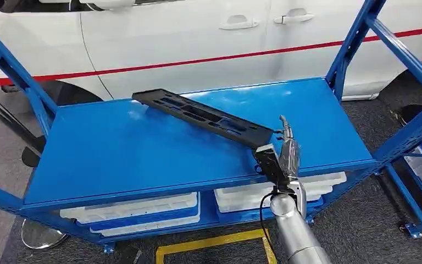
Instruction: Take the parts from the cabinet and place them on the table.
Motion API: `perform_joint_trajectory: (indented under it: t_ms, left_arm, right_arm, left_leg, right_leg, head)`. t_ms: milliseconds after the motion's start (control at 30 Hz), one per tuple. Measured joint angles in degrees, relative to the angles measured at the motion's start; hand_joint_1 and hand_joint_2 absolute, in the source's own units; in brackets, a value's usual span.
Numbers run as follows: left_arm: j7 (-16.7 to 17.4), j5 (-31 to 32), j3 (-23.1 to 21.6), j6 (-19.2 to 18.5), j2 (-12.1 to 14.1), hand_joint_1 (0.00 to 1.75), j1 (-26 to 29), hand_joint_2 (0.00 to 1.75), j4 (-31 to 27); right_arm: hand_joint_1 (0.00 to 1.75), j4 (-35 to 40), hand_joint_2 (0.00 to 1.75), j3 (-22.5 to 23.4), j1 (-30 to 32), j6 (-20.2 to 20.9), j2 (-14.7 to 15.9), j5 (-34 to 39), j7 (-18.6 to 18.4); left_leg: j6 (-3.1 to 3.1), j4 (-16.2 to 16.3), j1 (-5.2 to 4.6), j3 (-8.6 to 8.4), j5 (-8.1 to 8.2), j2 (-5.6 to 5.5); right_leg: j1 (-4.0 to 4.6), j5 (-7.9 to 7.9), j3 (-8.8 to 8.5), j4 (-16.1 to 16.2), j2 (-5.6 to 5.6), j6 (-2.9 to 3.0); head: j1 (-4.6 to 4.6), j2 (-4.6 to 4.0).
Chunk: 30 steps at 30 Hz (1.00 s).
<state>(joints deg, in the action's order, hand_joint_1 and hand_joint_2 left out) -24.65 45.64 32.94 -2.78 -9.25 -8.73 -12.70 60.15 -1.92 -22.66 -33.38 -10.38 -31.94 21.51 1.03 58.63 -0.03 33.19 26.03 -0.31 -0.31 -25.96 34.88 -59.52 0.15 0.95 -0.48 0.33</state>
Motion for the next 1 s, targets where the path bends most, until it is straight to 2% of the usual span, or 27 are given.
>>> perform_joint_trajectory:
  t_ms: [100, 133, 167, 200, 267, 300, 333, 367, 400, 433, 467, 500, 533, 600, 667, 700, 767, 800, 833, 867, 900, 967, 1000]
  left_arm:
    - [0.0, 0.2, 0.0, 0.0, 0.0, 0.00, 0.0, 0.00, 0.0]
    - [0.1, 0.2, 0.0, 0.0, 0.0, 0.00, 0.0, 0.00, 0.0]
    - [0.1, 0.4, 0.0, 0.0, 0.0, 0.00, 0.0, 0.00, 0.0]
    - [0.2, 0.6, 0.0, 0.0, -0.1, 0.00, -0.2, 0.00, 0.0]
    - [0.5, 0.8, 0.0, -0.1, -0.1, 0.00, -0.6, 0.00, 0.0]
    - [0.5, 0.8, 0.0, -0.1, -0.1, 0.00, -0.6, 0.00, 0.0]
    - [0.5, 0.8, 0.0, -0.2, -0.1, 0.00, -0.6, 0.00, 0.0]
    - [0.6, 0.8, 0.0, -0.2, -0.1, 0.00, -0.5, 0.00, 0.0]
    - [0.6, 0.9, 0.0, -0.3, -0.1, 0.00, -0.5, 0.00, 0.0]
    - [0.6, 1.0, 0.0, -0.3, -0.3, 0.00, -0.6, 0.00, 0.0]
    - [0.7, 1.1, -0.1, -0.3, -0.3, 0.00, -0.6, 0.00, 0.0]
    - [0.7, 1.1, -0.1, -0.3, -0.3, 0.00, -0.6, 0.00, 0.0]
    - [0.7, 1.1, -0.1, -0.3, -0.3, 0.00, -0.7, 0.00, 0.0]
    - [0.8, 1.1, -0.1, -0.3, -0.3, 0.00, -0.7, 0.00, 0.0]
    - [0.8, 1.2, -0.1, -0.3, -0.3, 0.00, -0.8, 0.00, 0.0]
    - [0.8, 1.2, -0.1, -0.3, -0.3, 0.00, -0.8, 0.00, 0.0]
    - [0.9, 1.3, -0.1, -0.4, -0.3, 0.00, -0.9, 0.00, 0.0]
    - [1.0, 1.3, -0.2, -0.4, -0.3, 0.00, -0.8, 0.00, 0.0]
    - [1.1, 1.4, -0.2, -0.5, -0.3, 0.00, -0.8, 0.00, 0.0]
    - [1.1, 1.4, -0.2, -0.5, -0.3, 0.00, -0.8, 0.00, 0.0]
    - [1.2, 1.4, -0.3, -0.5, -0.3, 0.00, -0.9, 0.00, 0.0]
    - [1.2, 1.6, -0.4, -0.5, -0.3, 0.00, -1.1, 0.00, 0.0]
    - [1.2, 1.6, -0.4, -0.5, -0.3, 0.00, -1.3, 0.00, 0.0]
  right_arm:
    - [0.00, -0.5, 1.75, -0.3, -0.1, -3.5, 0.3, -4.7, -1.2]
    - [0.00, -0.5, 1.75, -0.3, -0.2, -4.9, 0.3, -7.9, -2.0]
    - [0.00, -0.5, 1.75, -0.3, -0.2, -5.9, 0.4, -12.8, -2.9]
    - [0.00, -0.5, 1.75, 0.1, -0.4, -6.2, 0.4, -17.7, -3.9]
    - [0.00, -0.5, 1.75, 1.9, -0.5, -6.4, 0.4, -27.6, -5.8]
    - [0.00, -0.5, 1.75, 2.7, -0.4, -6.4, 0.4, -31.0, -6.1]
    - [0.00, -0.5, 1.75, 3.7, -0.3, -6.4, 0.4, -33.9, -6.5]
    - [0.00, -0.5, 1.75, 4.6, -0.3, -6.4, 0.4, -36.2, -6.6]
    - [0.00, -0.2, 1.75, 5.2, -0.3, -6.4, 0.4, -38.2, -6.6]
    - [0.00, 0.3, 1.75, 5.8, -0.4, -6.4, 0.4, -40.5, -7.0]
    - [0.00, 0.9, 1.75, 6.4, -0.4, -6.4, 0.4, -43.0, -7.6]
    - [0.00, 1.3, 1.75, 6.8, -0.5, -6.5, 0.4, -45.2, -8.2]
    - [0.00, 1.9, 1.75, 6.8, -0.4, -6.5, 0.3, -46.7, -8.6]
    - [0.00, 2.4, 1.75, 6.9, -0.1, -6.5, 0.3, -47.7, -9.0]
    - [0.00, 3.1, 1.75, 7.0, -0.1, -6.5, 0.3, -48.5, -9.4]
    - [0.00, 3.4, 1.75, 7.0, -0.1, -6.5, 0.3, -49.8, -10.5]
    - [0.00, 4.0, 1.75, 7.0, 0.0, -6.6, 0.3, -53.1, -13.1]
    - [0.00, 4.2, 1.75, 6.9, 0.1, -6.6, 0.4, -54.7, -14.7]
    - [0.00, 4.2, 1.75, 6.6, 0.2, -6.6, 0.6, -55.8, -16.5]
    - [0.00, 4.3, 1.75, 5.8, 0.5, -6.6, 0.9, -55.9, -18.4]
    - [0.00, 4.3, 1.75, 4.2, 0.5, -6.6, 1.6, -56.0, -20.7]
    - [0.00, 4.6, 1.75, 1.6, 0.5, -6.6, 2.6, -56.0, -22.6]
    - [0.00, 4.7, 1.75, 0.7, 0.4, -6.6, 2.8, -56.0, -23.1]
  left_leg:
    - [0.33, -0.1, -0.28, 0.28, -0.08, -0.08]
    - [0.82, -1.0, -0.03, -0.05, -0.48, -0.06]
    - [1.07, -1.7, 0.33, -0.55, -0.96, 0.16]
    - [1.40, -1.8, 0.30, -0.57, -1.01, 0.18]
    - [1.60, -1.7, 0.23, -0.44, -0.98, 0.23]
    - [1.64, -1.7, 0.23, -0.38, -0.96, 0.23]
    - [1.65, -1.6, 0.26, -0.35, -0.94, 0.20]
    - [1.59, -1.4, 0.31, -0.35, -0.84, 0.15]
    - [1.49, -1.2, 0.35, -0.37, -0.72, 0.06]
    - [1.25, -0.8, 0.45, -0.36, -0.45, -0.01]
    - [0.91, -0.3, 0.49, -0.23, -0.06, -0.05]
    - [0.37, 0.5, 0.05, 0.30, 0.38, -0.07]
    - [0.14, 0.7, 0.13, 0.50, 0.44, -0.07]
    - [-0.26, 0.4, 0.23, 0.44, 0.28, -0.04]
    - [-0.82, 1.0, 0.39, 0.66, 1.00, 0.03]
    - [-1.10, 3.2, 0.39, 1.48, 2.65, 0.04]
    - [-1.49, 11.4, 0.56, 5.17, 6.72, 0.03]
    - [-1.58, 15.3, 0.59, 7.05, 8.14, 0.03]
    - [-1.58, 17.6, 0.59, 8.24, 8.41, 0.03]
    - [-1.45, 17.1, 0.59, 8.09, 7.21, 0.03]
    - [-1.20, 14.1, 0.58, 6.80, 5.02, 0.03]
    - [-0.20, 4.0, 0.39, 2.12, -0.30, 0.02]
    - [0.33, 1.4, 0.08, 0.89, 0.03, 0.03]
  right_leg:
    - [-0.36, 0.31, 0.11, 0.3, -0.10, -0.89]
    - [-0.22, 0.32, -0.03, 0.4, -0.08, -1.33]
    - [-0.42, -0.26, 0.03, -0.3, -0.11, -1.59]
    - [-0.32, -2.06, 1.14, -2.5, -0.08, -1.72]
    - [-0.46, -6.59, 5.39, -11.5, -0.08, -2.00]
    - [-0.49, -7.82, 7.25, -15.2, -0.08, -2.15]
    - [-0.57, -7.66, 8.11, -16.9, -0.10, -2.30]
    - [-0.72, -6.30, 7.63, -15.7, -0.13, -2.43]
    - [-0.92, -3.87, 5.88, -12.2, -0.13, -2.50]
    - [-1.07, -1.24, 3.27, -7.1, -0.14, -2.54]
    - [-1.16, 0.59, 0.91, -2.4, -0.18, -2.55]
    - [-0.89, -0.58, 0.43, -1.0, -0.16, -2.34]
    - [-0.88, -0.41, 0.74, -1.2, 0.00, -1.80]
    - [-0.49, -0.46, 0.90, -1.2, 0.11, -1.20]
    - [-0.93, -0.15, 0.71, -0.7, 0.01, -0.48]
    - [-0.98, -0.14, 0.59, -0.6, 0.01, -0.20]
    - [-0.84, -0.19, 0.57, -0.6, -0.08, 0.06]
    - [-0.76, -0.24, 0.58, -0.6, -0.11, 0.14]
    - [-0.68, -0.28, 0.57, -0.6, -0.10, 0.19]
    - [-0.59, -0.31, 0.47, -0.7, -0.08, 0.24]
    - [-0.51, -0.33, 0.39, -0.7, 0.01, 0.25]
    - [-0.35, -0.41, 0.04, -0.6, 0.19, 0.23]
    - [-0.31, -0.43, 0.03, -0.5, 0.19, 0.15]
  head:
    - [0.02, 0.00]
    - [0.00, 0.00]
    - [0.00, 0.00]
    - [0.06, 0.00]
    - [0.02, 0.00]
    - [0.02, 0.00]
    - [0.02, 0.00]
    - [0.04, 0.00]
    - [0.02, 0.00]
    - [0.04, 0.00]
    - [0.04, 0.00]
    - [0.07, 0.00]
    - [-0.04, 0.00]
    - [0.00, 0.00]
    - [0.00, 0.00]
    - [-0.04, 0.00]
    - [-0.04, 0.00]
    - [0.00, 0.00]
    - [-0.04, 0.00]
    - [-0.02, 0.00]
    - [-0.02, 0.00]
    - [-0.02, 0.00]
    - [0.02, 0.00]
